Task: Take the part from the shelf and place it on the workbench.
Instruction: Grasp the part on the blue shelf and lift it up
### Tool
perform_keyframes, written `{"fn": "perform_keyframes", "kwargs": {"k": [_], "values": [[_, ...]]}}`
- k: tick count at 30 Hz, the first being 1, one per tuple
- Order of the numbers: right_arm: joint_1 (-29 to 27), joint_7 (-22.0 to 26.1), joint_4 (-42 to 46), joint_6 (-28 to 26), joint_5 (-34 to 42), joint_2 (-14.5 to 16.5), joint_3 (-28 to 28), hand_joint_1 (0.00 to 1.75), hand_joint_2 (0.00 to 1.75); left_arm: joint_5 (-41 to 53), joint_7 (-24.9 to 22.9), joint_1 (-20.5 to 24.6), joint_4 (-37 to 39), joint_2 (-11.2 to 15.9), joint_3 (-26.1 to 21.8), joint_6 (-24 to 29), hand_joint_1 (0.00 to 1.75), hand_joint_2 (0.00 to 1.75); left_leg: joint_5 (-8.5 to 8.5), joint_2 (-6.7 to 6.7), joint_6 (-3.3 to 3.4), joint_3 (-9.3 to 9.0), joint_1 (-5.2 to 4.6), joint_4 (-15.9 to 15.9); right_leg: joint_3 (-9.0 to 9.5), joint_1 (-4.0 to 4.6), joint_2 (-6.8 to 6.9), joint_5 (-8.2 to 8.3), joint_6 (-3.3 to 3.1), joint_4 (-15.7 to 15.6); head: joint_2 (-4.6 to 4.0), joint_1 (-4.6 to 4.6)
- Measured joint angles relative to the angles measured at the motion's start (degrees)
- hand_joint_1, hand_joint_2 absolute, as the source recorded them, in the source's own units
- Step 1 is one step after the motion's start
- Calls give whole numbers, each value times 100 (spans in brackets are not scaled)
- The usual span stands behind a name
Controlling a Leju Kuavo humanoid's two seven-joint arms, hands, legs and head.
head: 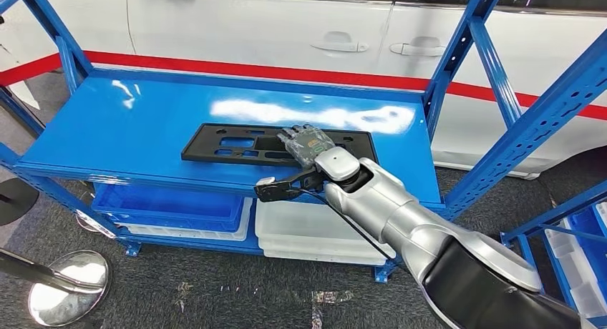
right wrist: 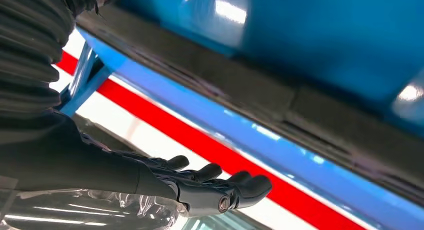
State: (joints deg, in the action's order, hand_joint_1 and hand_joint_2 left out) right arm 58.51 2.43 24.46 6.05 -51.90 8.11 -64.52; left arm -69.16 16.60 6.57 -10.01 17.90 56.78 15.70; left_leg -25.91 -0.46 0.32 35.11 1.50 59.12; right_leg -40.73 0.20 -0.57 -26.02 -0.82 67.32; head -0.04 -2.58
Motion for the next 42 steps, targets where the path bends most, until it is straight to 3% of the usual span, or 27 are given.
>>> {"fn": "perform_keyframes", "kwargs": {"k": [2, 4, 7, 8, 10, 12, 13, 14, 16, 18, 20, 22, 24, 26, 28, 29, 30, 31, 33, 35, 36, 40, 42], "values": [[1, 0, -6, -1, -13, -3, -8, 0, 175, -1, 13, 13, 0, -3, 0, 10, 0, 0, -34, 0, -41, -29, -20, -5, 266, 34, 0, 233, -68, -607, 1, -6], [2, 0, -13, -2, -19, -10, -17, 0, 175, -3, 24, 23, 0, -7, 0, 18, 0, 0, -41, 2, -101, -32, -23, -33, 354, 73, -3, 214, -97, -772, 1, -10], [-12, -1, -23, -4, -21, -27, -25, 0, 175, -5, 46, 23, 0, -9, 0, 32, 0, 0, -100, 18, -189, -28, -2, 9, 453, 37, -6, 227, -143, -901, 1, -11], [-13, -1, -25, -5, -22, -31, -26, 0, 175, -5, 52, 28, 0, -5, 0, 40, 0, 0, -195, 23, -210, 51, 2, 184, 503, 15, -3, 230, -167, -945, 1, -19], [-34, -1, -27, -6, -25, -33, -27, 3, 175, -6, 58, 30, 0, 1, 0, 52, 0, 0, -469, 27, -243, 396, 8, 844, 567, 10, 7, 205, -213, -967, 0, -28], [-89, -1, -32, -6, -31, -37, -27, 85, 175, -6, 58, 13, 0, 3, 0, 58, 0, 0, -581, 28, -275, 747, 18, 1401, 600, 15, 7, 165, -233, -955, 0, -29], [-116, -1, -36, -6, -34, -39, -28, 126, 175, -6, 58, 4, 0, 3, 0, 59, 0, 0, -479, 30, -288, 787, 24, 1388, 612, 11, 4, 140, -227, -937, 0, -28], [-134, 0, -39, -6, -40, -41, -28, 163, 175, -6, 58, -1, 0, 3, 0, 62, 0, 0, -291, 32, -299, 722, 30, 1171, 622, 2, -2, 107, -213, -908, 0, -29], [-141, 0, -43, -6, -54, -45, -29, 164, 175, -7, 60, 5, 0, -4, 0, 69, 0, 0, 62, 31, -367, 417, 53, 468, 619, 0, -12, 22, -167, -803, 0, -40], [-138, 1, -48, -3, -69, -51, -30, 166, 175, -9, 70, 12, 0, -17, 0, 75, 0, 0, 159, 3, -347, 253, 73, 100, 577, 39, -26, -45, -173, -691, 1, -37], [-146, 6, -55, 8, -78, -60, -32, 171, 175, -10, 85, 10, 0, -38, 1, 81, 0, 0, 142, -24, -237, 257, 55, 91, 554, 75, -38, -41, -223, -691, 1, -7], [-155, 17, -61, 33, -78, -70, -33, 175, 175, -9, 99, 9, 0, -53, 2, 95, 0, 0, 125, -26, -160, 244, 22, 76, 592, 61, -35, -27, -140, -778, 1, 13], [-154, 45, -63, 81, -52, -78, -33, 175, 175, -8, 121, 11, 0, -48, 2, 125, 0, 0, 126, -19, -68, 171, 28, -4, 597, 34, -18, -95, -7, -742, 1, 28], [-145, 70, -63, 134, -8, -84, -33, 175, 175, -8, 144, 14, 0, -44, 2, 157, 0, 0, 137, -4, -1, 80, 35, -86, 404, 19, -1, -330, 30, -304, 0, 38], [-141, 80, -63, 185, 52, -96, -33, 175, 175, -8, 155, 16, 0, -42, 2, 174, 0, 0, 132, 4, 30, 40, 17, -109, 20, 6, 4, -624, 36, 438, 0, 39], [-144, 85, -63, 214, 94, -104, -33, 175, 175, -8, 156, 16, 0, -42, 2, 180, 0, 0, 125, 4, 32, 27, 9, -109, -133, 0, 4, -674, 36, 693, 0, 40], [-145, 87, -63, 236, 136, -112, -33, 175, 175, -8, 156, 15, 0, -43, 2, 183, 0, 0, 116, 0, 30, 13, 5, -108, -185, -5, 4, -610, 29, 734, 0, 42], [-146, 87, -63, 247, 171, -117, -33, 175, 175, -8, 156, 14, 0, -43, 2, 186, 0, 0, 105, -6, 23, -4, 1, -108, -129, -9, 4, -458, 14, 566, 0, 42], [-134, 88, -63, 244, 226, -125, -33, 175, 175, -10, 156, 15, 0, -44, 2, 193, 0, 0, 80, -22, -7, -43, -9, -106, 217, -5, 4, -62, -41, -200, 0, 40], [-115, 91, -62, 232, 258, -128, -33, 175, 175, -17, 156, 16, 0, -44, 2, 199, 0, 0, 63, -33, -58, -59, -29, -107, 494, 16, 7, 129, -76, -765, 0, 36], [-110, 92, -60, 231, 266, -129, -33, 175, 175, -22, 157, 16, 0, -43, 2, 201, 0, 0, 48, -35, -71, -56, -39, -100, 539, 21, 8, 134, -63, -860, 0, 34], [-109, 97, -48, 192, 283, -129, -33, 175, 175, -46, 173, 17, 0, -44, 2, 151, 0, 175, 44, -38, -13, -78, -34, -118, 566, 20, 5, 141, 10, -887, 0, 32], [-108, 105, -48, 169, 287, -134, -33, 175, 175, -56, 178, 13, 0, -42, 2, 128, 0, 175, 51, -37, -37, -98, -33, -148, 568, 22, -2, 137, 2, -885, 0, 32]]}}
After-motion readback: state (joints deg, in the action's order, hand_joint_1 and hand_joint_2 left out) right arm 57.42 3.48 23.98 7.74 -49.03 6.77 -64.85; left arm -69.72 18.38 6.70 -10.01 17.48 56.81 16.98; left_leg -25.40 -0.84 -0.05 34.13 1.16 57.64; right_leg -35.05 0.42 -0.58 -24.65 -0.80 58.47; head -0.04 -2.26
